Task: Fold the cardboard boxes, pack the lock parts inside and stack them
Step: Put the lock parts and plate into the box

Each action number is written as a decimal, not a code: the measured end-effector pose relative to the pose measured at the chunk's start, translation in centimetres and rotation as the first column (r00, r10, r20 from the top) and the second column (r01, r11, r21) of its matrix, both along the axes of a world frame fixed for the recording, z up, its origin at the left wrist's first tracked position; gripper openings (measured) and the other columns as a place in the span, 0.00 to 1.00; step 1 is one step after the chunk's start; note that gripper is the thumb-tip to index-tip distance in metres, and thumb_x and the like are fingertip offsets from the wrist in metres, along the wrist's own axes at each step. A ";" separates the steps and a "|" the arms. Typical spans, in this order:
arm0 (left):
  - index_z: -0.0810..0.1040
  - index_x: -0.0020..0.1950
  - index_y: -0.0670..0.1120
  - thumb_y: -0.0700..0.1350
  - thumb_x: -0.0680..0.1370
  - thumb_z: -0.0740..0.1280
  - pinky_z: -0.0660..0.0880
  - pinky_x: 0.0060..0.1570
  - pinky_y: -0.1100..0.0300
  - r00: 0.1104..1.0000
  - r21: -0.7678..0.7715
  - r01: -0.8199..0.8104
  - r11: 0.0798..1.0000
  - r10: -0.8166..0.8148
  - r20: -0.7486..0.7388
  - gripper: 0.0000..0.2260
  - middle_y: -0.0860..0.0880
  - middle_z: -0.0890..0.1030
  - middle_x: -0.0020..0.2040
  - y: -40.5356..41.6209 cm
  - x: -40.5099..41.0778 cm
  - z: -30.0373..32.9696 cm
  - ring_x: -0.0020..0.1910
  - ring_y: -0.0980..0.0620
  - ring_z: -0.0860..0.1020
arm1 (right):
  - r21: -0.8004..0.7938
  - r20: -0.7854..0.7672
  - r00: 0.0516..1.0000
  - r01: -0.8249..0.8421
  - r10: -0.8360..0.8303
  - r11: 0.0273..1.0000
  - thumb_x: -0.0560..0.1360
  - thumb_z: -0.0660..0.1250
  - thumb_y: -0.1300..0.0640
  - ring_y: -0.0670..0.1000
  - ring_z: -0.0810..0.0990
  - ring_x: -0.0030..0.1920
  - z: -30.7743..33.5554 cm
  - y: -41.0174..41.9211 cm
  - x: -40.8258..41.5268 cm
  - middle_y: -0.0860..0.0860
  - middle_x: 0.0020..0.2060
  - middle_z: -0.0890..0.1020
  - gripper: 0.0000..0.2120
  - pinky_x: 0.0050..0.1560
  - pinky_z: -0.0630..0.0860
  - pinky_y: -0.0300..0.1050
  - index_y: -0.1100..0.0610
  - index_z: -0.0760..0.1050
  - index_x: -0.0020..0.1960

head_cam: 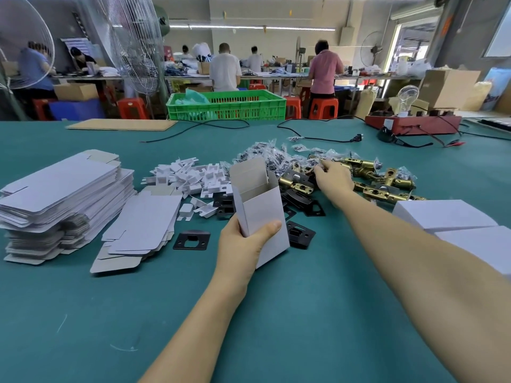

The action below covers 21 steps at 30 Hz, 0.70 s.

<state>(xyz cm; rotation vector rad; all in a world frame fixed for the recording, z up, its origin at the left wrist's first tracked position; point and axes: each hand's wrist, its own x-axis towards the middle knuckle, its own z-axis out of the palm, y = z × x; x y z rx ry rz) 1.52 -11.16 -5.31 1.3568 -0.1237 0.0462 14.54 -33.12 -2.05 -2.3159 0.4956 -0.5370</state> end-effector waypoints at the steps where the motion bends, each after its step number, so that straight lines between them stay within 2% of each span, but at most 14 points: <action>1: 0.80 0.51 0.55 0.43 0.71 0.77 0.78 0.41 0.64 1.000 0.000 0.000 1.000 0.000 -0.002 0.13 0.59 0.85 0.45 0.0 0.0 0.0 0.44 0.58 0.84 | 0.068 0.101 0.994 0.028 -0.035 0.997 0.80 0.58 0.51 0.55 0.77 0.48 0.2 0.2 -0.4 0.52 0.48 0.82 0.13 0.46 0.73 0.45 0.55 0.79 0.55; 2: 0.80 0.51 0.55 0.44 0.71 0.77 0.78 0.41 0.63 1.000 0.000 0.000 1.000 0.000 -0.004 0.13 0.59 0.85 0.45 0.0 0.0 0.1 0.44 0.58 0.84 | 0.165 0.188 0.978 0.061 -0.092 0.984 0.79 0.61 0.50 0.53 0.76 0.43 0.6 0.5 -0.9 0.50 0.43 0.82 0.12 0.40 0.70 0.43 0.55 0.79 0.50; 4: 0.79 0.51 0.55 0.44 0.70 0.77 0.78 0.42 0.63 1.000 0.003 -0.001 1.000 0.001 -0.011 0.13 0.60 0.85 0.45 0.0 -0.1 0.2 0.44 0.59 0.83 | 0.352 0.305 0.917 0.143 -0.258 0.925 0.76 0.66 0.48 0.48 0.76 0.43 1.5 1.1 -2.4 0.46 0.42 0.81 0.12 0.39 0.68 0.38 0.54 0.81 0.50; 6: 0.79 0.51 0.55 0.45 0.70 0.78 0.78 0.42 0.62 1.000 0.011 -0.002 1.000 0.002 -0.016 0.13 0.60 0.85 0.45 0.0 -0.2 0.4 0.44 0.59 0.83 | 0.469 0.359 0.861 0.166 -0.359 0.867 0.73 0.70 0.51 0.48 0.79 0.44 1.9 1.7 -4.3 0.45 0.41 0.81 0.08 0.38 0.69 0.38 0.55 0.81 0.48; 8: 0.79 0.51 0.54 0.44 0.70 0.78 0.78 0.42 0.63 1.000 0.019 -0.007 1.000 0.008 -0.020 0.13 0.59 0.85 0.45 0.0 -0.4 0.5 0.44 0.59 0.83 | 0.531 0.362 0.860 0.127 -0.360 0.838 0.72 0.69 0.59 0.53 0.82 0.45 1.9 2.5 -6.2 0.47 0.40 0.81 0.02 0.39 0.76 0.45 0.55 0.79 0.45; 9: 0.79 0.51 0.54 0.44 0.70 0.78 0.78 0.41 0.64 1.000 0.022 -0.008 1.000 0.008 -0.020 0.13 0.59 0.85 0.44 0.0 -0.5 0.5 0.44 0.58 0.83 | 0.548 0.362 0.870 0.091 -0.334 0.832 0.72 0.68 0.63 0.55 0.82 0.45 2.1 2.8 -7.2 0.49 0.39 0.80 0.04 0.42 0.79 0.50 0.55 0.77 0.43; 12: 0.80 0.50 0.53 0.41 0.69 0.78 0.78 0.38 0.65 1.000 0.036 0.026 0.999 -0.026 0.005 0.14 0.57 0.85 0.44 0.1 -0.7 0.8 0.43 0.57 0.83 | 0.551 0.385 0.903 -0.059 -0.192 0.833 0.72 0.65 0.68 0.56 0.80 0.43 3.8 3.4 -9.9 0.49 0.39 0.78 0.12 0.48 0.80 0.56 0.51 0.72 0.42; 15: 0.82 0.49 0.54 0.38 0.68 0.79 0.78 0.38 0.66 0.989 0.108 0.118 0.987 -0.127 0.078 0.15 0.55 0.86 0.45 -0.1 -1.2 1.2 0.44 0.56 0.83 | 0.496 0.437 0.899 -0.220 -0.023 0.840 0.72 0.64 0.70 0.53 0.78 0.42 7.0 3.7 -12.5 0.50 0.40 0.77 0.13 0.43 0.78 0.50 0.53 0.73 0.49; 17: 0.83 0.48 0.56 0.40 0.66 0.78 0.77 0.39 0.68 0.972 0.173 0.173 0.970 -0.197 0.130 0.15 0.55 0.86 0.46 -0.3 -1.6 1.5 0.45 0.58 0.83 | 0.384 0.454 0.880 -0.337 0.143 0.860 0.72 0.65 0.70 0.50 0.78 0.40 9.2 3.9 -14.6 0.50 0.39 0.79 0.13 0.43 0.78 0.46 0.54 0.77 0.49; 19: 0.84 0.48 0.59 0.42 0.65 0.76 0.76 0.41 0.68 0.956 0.208 0.204 0.957 -0.241 0.169 0.16 0.55 0.85 0.47 -0.4 -2.0 1.6 0.46 0.59 0.82 | 0.310 0.457 0.809 -0.536 0.371 0.786 0.71 0.66 0.72 0.47 0.80 0.38 11.1 4.0 -16.8 0.49 0.38 0.81 0.13 0.45 0.80 0.42 0.54 0.80 0.44; 21: 0.83 0.49 0.60 0.42 0.65 0.76 0.75 0.42 0.69 0.947 0.224 0.212 0.951 -0.257 0.194 0.16 0.57 0.85 0.47 -0.5 -2.1 1.7 0.45 0.60 0.82 | 0.210 0.418 0.689 -0.708 0.592 0.675 0.70 0.68 0.73 0.47 0.81 0.39 12.5 3.9 -18.8 0.49 0.37 0.83 0.13 0.46 0.80 0.40 0.55 0.81 0.43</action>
